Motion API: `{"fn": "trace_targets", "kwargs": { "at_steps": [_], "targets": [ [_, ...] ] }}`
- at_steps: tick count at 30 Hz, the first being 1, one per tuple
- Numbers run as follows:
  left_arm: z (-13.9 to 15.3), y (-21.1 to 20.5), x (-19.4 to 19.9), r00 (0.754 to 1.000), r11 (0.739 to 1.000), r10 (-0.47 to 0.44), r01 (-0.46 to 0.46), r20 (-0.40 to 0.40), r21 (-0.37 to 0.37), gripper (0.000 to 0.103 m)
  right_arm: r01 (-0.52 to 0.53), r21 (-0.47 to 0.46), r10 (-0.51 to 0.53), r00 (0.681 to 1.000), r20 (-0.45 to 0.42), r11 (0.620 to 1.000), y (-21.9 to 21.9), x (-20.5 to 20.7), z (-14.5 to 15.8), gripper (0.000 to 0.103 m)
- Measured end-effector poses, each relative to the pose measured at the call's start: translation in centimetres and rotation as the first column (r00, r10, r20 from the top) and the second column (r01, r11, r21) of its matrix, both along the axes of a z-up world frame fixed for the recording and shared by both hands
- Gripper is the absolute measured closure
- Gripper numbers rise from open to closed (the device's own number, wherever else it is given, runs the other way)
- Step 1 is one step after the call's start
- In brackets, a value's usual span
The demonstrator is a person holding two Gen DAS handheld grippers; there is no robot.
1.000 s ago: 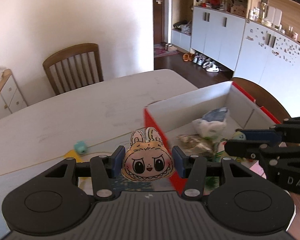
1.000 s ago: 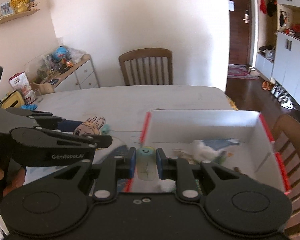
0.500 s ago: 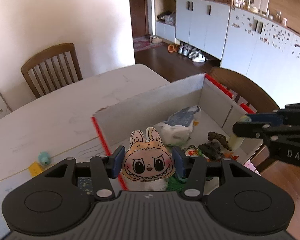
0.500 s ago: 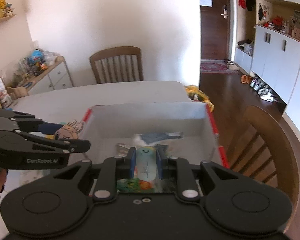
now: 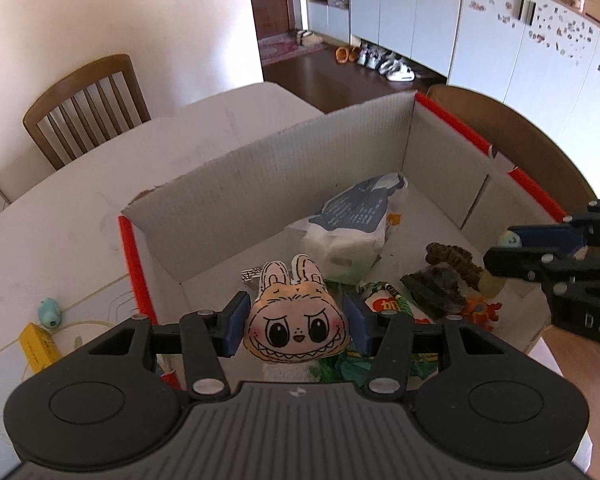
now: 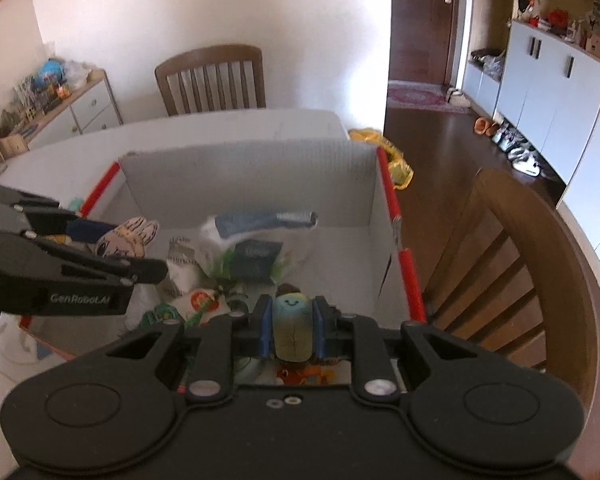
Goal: Organize objects
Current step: 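Carry the bunny keychain and beige toy over the shoebox with both tools, then open both tools to release the bunny keychain and beige toy into the box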
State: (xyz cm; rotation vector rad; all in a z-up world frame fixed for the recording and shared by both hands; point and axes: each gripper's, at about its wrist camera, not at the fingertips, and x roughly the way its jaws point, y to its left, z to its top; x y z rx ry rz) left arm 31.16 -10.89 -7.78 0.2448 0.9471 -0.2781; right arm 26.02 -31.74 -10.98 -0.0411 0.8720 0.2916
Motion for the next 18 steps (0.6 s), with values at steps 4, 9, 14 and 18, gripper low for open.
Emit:
{"fn": "trace_targets", "kwargs": {
  "at_steps": [4,9,14,18],
  "targets": [
    [-0.8,-0.3,0.5,1.0,1.0,0.0,0.0,-0.022,0.008,0.052,-0.041,-0.015,0.041,0.999,-0.026,0.999,0.4,0.2,-0.9,0.084],
    [-1.7,-0.3,0.9,0.999,1.0,0.011,-0.01,-0.046,0.014,0.052,-0.057,-0.019,0.056,0.998,-0.042,0.998,0.7,0.5,-1.6,0.084],
    [-2.4,-0.1,1.0,0.997,1.0,0.017,-0.016,-0.069,0.01,0.051,-0.071,-0.015,0.07,0.996,-0.047,0.997,0.8,0.7,-1.6,0.083],
    [-2.8,0.0,0.9,0.997,1.0,0.02,-0.018,-0.077,0.016,0.051,-0.075,-0.01,0.074,0.996,-0.052,0.997,0.8,0.7,-1.4,0.08]
  ]
}}
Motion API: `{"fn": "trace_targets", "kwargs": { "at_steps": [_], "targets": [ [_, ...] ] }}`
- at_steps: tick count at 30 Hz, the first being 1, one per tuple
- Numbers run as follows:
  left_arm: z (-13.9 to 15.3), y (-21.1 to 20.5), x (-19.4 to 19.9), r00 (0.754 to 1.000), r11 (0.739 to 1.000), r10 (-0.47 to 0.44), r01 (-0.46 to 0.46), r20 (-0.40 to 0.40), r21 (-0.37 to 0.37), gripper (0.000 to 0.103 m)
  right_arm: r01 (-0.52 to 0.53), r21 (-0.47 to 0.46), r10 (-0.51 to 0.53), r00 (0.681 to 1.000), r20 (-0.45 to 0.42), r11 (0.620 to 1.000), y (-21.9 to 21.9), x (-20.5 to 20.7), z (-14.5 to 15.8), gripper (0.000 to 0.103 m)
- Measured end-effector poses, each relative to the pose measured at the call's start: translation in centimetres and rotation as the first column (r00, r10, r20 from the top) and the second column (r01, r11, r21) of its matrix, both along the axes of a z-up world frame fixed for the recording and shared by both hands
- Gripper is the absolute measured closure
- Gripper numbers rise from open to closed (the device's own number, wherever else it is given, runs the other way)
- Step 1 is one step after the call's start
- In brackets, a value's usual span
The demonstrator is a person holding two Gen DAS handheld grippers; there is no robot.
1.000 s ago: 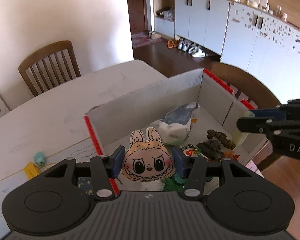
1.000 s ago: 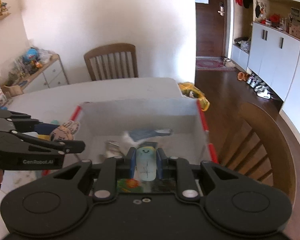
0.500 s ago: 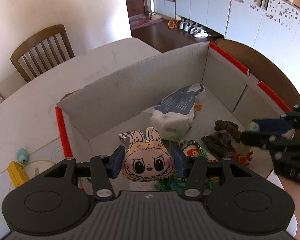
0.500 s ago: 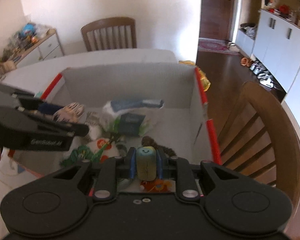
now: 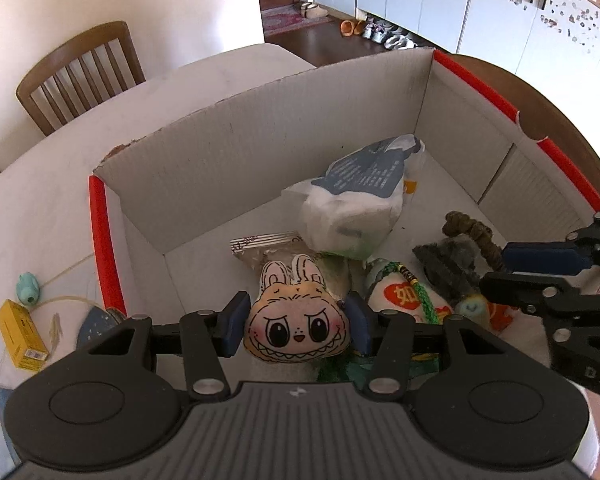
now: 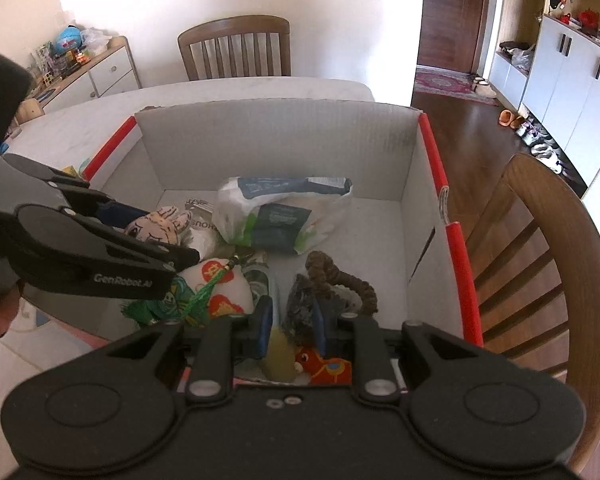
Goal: Organize objects
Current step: 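Open both tools to release the bunny keychain and beige toy into the box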
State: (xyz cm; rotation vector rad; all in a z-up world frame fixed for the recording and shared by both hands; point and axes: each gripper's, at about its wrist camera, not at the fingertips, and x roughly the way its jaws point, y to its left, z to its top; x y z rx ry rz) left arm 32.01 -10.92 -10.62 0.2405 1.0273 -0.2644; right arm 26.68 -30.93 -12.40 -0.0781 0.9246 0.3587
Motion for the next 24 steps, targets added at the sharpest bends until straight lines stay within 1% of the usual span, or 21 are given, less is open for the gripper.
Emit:
{"fn": "trace_targets", "kwargs": {
  "at_steps": [6,9,11,18,19,21,24],
  "targets": [
    [-0.2,-0.3,0.0,1.0,1.0,-0.015,0.015,0.005,-0.004,0.05,-0.005,0.001,0.005,1.0,0.002,1.0,0.0,-0.2,0.9,0.077],
    [-0.1,-0.3,-0.2,1.0,1.0,-0.023,0.023,0.011,-0.008,0.044,-0.006,0.01,0.006,1.0,-0.003,1.0,-0.2,-0.2,1.3,0.075],
    [0.0,-0.2,-0.4,1.0,1.0,-0.022,0.023,0.02,-0.014,0.038,-0.007,0.008,0.007,1.0,-0.001,1.0,-0.2,-0.3,1.6,0.073],
    [0.8,0.1,-1.0,0.999,0.999,-0.025,0.026,0.044,-0.041,0.037,-0.001,0.003,0.001,1.0,0.017,1.0,-0.2,-0.8,2.3,0.067],
    [0.9,0.2,-1.2,0.999,0.998,-0.025,0.028,0.048,-0.049,0.036,0.001,0.005,-0.001,1.0,0.023,1.0,-0.2,-0.9,2.5,0.066],
    [1.3,0.3,-1.5,0.998,0.998,-0.027,0.03,0.06,-0.054,0.031,0.002,0.009,-0.003,1.0,0.03,1.0,-0.2,-1.1,2.9,0.063],
    [1.9,0.4,-2.2,0.995,0.998,-0.033,0.038,0.089,-0.058,0.03,0.005,0.01,-0.005,0.999,0.046,1.0,-0.1,-1.3,3.5,0.06]
  ]
}}
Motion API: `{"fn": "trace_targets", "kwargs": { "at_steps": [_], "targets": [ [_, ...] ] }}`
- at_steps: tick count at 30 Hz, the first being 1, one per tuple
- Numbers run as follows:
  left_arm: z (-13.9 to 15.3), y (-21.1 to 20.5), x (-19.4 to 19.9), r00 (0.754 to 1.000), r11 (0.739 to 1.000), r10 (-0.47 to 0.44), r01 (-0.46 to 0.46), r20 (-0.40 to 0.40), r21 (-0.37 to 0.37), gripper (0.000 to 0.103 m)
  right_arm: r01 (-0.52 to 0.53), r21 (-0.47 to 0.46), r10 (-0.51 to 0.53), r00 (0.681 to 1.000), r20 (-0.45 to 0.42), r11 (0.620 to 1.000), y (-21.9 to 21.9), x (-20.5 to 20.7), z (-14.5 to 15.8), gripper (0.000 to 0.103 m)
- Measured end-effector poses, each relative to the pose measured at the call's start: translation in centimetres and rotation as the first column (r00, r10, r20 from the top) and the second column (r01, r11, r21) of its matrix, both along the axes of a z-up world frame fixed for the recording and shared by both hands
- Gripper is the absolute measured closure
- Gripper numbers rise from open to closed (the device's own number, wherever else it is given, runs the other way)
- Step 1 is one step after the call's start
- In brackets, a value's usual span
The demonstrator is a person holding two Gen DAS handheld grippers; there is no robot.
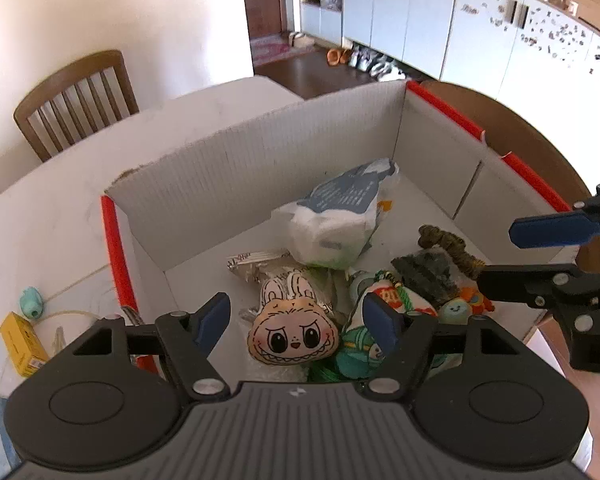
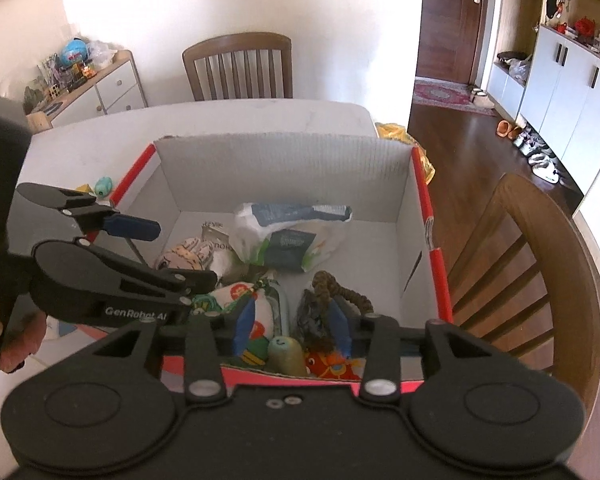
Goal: Organize objects
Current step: 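Open both tools to release the bunny keychain and beige toy into the box, then withdraw both tools from the box toward the yellow box and teal toy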
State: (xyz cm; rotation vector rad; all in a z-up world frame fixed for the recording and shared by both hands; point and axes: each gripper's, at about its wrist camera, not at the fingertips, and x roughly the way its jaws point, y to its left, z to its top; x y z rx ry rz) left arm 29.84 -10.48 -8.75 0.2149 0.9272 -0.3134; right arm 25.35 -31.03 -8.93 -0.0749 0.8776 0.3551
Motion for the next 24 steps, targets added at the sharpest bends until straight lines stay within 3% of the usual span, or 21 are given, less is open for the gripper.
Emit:
{"fn": "trace_targets", "kwargs": {
  "at_steps": [13,24],
  "targets": [
    [3.5,2.7,-2.3,0.998,0.997,-0.001,0.007,0.069,-0.082,0.023,0.044,0.029,-0.046,0.998,0.045,0.999,0.6,-1.2,2.1,0.048],
    [7.2,6.6,-5.0,0.991,0.99,0.019,0.0,0.135,-0.141,0.023,0.035,0.074,-0.041,0.996,0.079,0.997,3.4,-2.4,4.0,0.029]
  ]
}}
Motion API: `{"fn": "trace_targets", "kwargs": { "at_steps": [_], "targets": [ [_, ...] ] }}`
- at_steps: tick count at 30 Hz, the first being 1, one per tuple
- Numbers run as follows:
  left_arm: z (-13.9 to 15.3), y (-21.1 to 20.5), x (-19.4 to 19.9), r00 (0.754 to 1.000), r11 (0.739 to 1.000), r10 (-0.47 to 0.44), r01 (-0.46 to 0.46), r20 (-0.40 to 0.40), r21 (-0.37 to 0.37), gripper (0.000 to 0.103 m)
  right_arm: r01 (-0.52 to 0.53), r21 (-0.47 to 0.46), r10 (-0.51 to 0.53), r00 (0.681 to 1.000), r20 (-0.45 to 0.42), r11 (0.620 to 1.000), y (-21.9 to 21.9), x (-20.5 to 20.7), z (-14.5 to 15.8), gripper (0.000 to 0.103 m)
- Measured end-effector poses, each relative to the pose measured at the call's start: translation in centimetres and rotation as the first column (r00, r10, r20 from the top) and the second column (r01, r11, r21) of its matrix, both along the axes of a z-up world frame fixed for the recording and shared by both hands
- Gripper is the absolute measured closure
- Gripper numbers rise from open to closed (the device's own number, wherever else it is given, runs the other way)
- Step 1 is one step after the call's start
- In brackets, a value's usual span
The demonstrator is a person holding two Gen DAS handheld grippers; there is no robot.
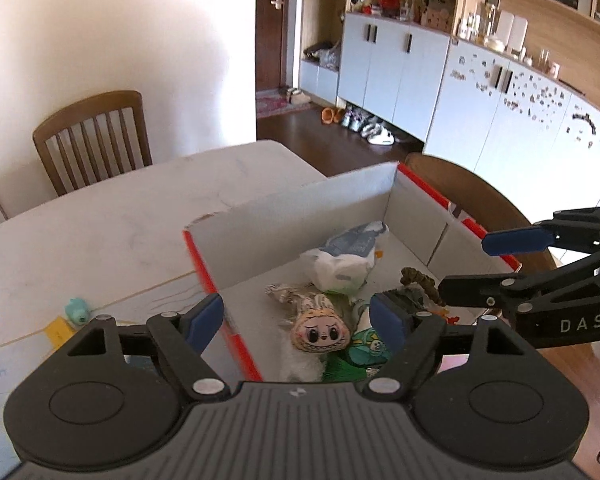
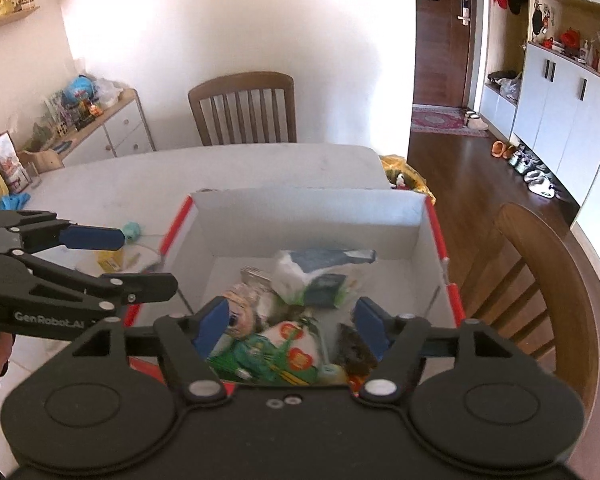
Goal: Organize objects
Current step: 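Withdraw both tools from the box toward the yellow box and teal toy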
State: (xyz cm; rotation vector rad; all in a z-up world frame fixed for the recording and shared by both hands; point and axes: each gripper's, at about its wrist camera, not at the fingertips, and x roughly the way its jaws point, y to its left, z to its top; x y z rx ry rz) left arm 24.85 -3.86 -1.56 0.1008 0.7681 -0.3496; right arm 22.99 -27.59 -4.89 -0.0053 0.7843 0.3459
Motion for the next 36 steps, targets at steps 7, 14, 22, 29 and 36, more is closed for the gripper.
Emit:
{"fn": "trace_targets", "kwargs": {
  "at_steps": [7,14,22,29,36],
  "targets": [
    [1.6,3.8,-0.9,0.999,0.999,0.034,-0.034,0.013,-0.033,0.019,-0.042,0.015,0.041,0.999,0.028,0.999,3.6,-0.7,1.1,0.017],
    [2.2,8.2,-1.4,0.997,0.995,0.078,-0.077,0.014,-0.058,0.014,-0.065,0.027,0.064,0.997,0.041,0.998,7.5,-0.6,1.6,0.008],
    [1.8,13.1,-1.2,0.988,0.986,0.153,-0.151,0.023,-0.068,0.002,-0.088,0.031,0.087,0.996,0.024,0.996,12.2,0.9,1.6,0.008],
    [0.3,17.6,-0.3,0.971,0.968,0.24,-0.237,0.022,-0.081,0.001,-0.118,0.005,0.118,0.993,0.009,0.993,16.8,3.1,1.4,0.008],
    [-2.3,20.6,1.2,0.958,0.955,0.286,-0.286,-0.014,-0.078,0.001,-0.134,-0.011,0.134,0.991,-0.029,0.991,21.1,5.8,0.1,0.008]
  ]
}}
